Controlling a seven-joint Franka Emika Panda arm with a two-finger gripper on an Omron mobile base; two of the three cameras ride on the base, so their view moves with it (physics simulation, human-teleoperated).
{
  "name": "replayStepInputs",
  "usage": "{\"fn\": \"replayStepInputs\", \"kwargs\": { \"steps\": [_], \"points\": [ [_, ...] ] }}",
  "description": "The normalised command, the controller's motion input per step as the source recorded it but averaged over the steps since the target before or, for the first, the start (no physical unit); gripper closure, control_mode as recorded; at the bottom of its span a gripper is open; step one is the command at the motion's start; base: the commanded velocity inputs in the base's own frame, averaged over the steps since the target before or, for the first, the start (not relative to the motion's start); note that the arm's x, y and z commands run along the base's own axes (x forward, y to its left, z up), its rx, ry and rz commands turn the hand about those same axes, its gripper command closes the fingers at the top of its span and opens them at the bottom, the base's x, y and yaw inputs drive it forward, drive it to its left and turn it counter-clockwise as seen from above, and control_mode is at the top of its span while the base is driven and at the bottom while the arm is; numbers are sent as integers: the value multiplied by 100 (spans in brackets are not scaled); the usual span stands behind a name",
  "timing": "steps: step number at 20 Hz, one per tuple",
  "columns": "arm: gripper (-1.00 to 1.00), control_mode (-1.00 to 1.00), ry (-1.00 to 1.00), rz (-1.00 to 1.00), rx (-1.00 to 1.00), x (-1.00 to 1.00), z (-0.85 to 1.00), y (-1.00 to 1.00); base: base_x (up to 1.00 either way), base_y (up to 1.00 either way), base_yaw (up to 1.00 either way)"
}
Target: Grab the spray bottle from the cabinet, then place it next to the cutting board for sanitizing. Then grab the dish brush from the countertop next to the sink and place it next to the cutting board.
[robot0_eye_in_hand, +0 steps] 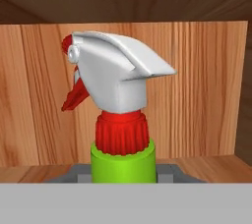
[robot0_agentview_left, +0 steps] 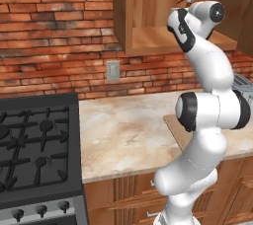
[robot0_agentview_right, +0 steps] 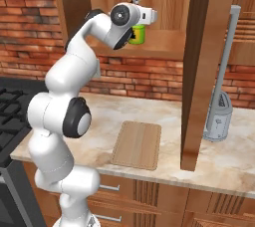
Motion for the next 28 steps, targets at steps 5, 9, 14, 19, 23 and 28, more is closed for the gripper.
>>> {"fn": "replayStepInputs", "kwargs": {
  "steps": [5, 9, 14, 19, 23, 28],
  "points": [
    [100, -100, 0, 0, 0, -23, -4, 0, 0, 0, 0],
    [100, -100, 0, 0, 0, -68, 0, 1, 0, 0, 0],
    [100, -100, -3, 0, 0, -98, 0, 4, 0, 0, 0],
    [100, -100, 3, 0, 1, -91, -2, 28, 0, 0, 0],
    [100, -100, 11, 0, -1, -76, -1, 43, 0, 0, 0],
    [100, -100, 26, 1, -1, -99, -1, 17, 0, 0, 0]
  ]
}}
